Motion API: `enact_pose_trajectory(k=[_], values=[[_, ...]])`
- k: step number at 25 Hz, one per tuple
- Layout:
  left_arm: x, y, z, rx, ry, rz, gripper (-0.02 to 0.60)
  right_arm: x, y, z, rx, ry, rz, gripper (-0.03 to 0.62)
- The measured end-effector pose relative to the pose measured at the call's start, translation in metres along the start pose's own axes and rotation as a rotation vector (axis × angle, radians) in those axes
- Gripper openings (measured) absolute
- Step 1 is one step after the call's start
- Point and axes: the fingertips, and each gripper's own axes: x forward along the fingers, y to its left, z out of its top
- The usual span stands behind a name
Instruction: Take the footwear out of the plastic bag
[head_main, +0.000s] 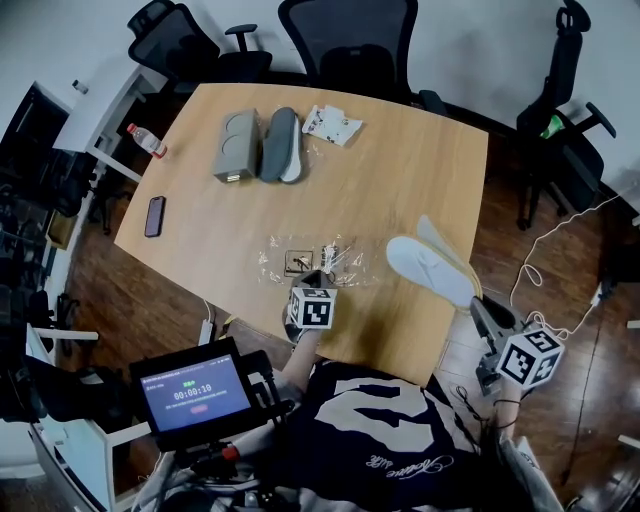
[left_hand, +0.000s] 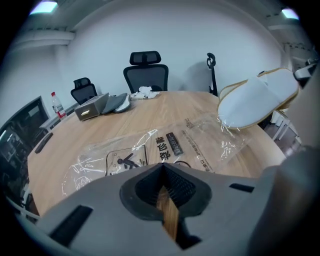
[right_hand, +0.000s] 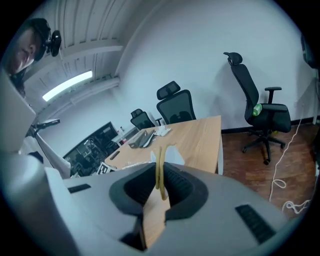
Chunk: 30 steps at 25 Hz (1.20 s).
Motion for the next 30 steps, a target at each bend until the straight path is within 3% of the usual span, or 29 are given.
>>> enact_pose_trajectory(k=[5, 10, 14, 17, 19, 21, 24, 27, 30], values=[[-0.003, -0.033, -0.002, -0.074, 0.015, -0.1, 0.005, 0.006, 0.02, 0.025, 0.104, -0.101, 0.127, 0.046], [-0.016, -0.103, 0.016, -0.09, -0.059, -0.414, 0.004, 0.035, 0.055, 0.034, 0.154, -0.107, 0.278, 0.046], [-0.039, -0.12, 0.026, -0.126, -0.093, -0.569, 0.005, 0.064, 0.082, 0.026, 0.221, -0.057, 0.373, 0.046], [-0.059, -0.116, 0.018, -0.21, -0.076, -0.676, 0.005, 0.085, 0.092, 0.007, 0.329, -0.003, 0.444, 0.048], [-0.07, -0.101, 0.009, -0.269, -0.095, -0.672, 0.003, 0.099, 0.096, -0.012, 0.403, 0.039, 0.483, 0.047], [-0.078, -0.081, 0.0, -0.278, -0.133, -0.601, 0.005, 0.112, 0.09, -0.036, 0.448, 0.088, 0.462, 0.048], [-0.084, -0.062, -0.013, -0.264, -0.159, -0.524, 0.003, 0.13, 0.067, -0.066, 0.461, 0.146, 0.346, 0.048], [-0.088, -0.053, -0.017, -0.305, -0.178, -0.52, 0.005, 0.145, 0.047, -0.082, 0.478, 0.179, 0.242, 0.05], [-0.093, -0.054, -0.014, -0.315, -0.204, -0.535, 0.004, 0.16, 0.025, -0.099, 0.41, 0.203, 0.143, 0.064]])
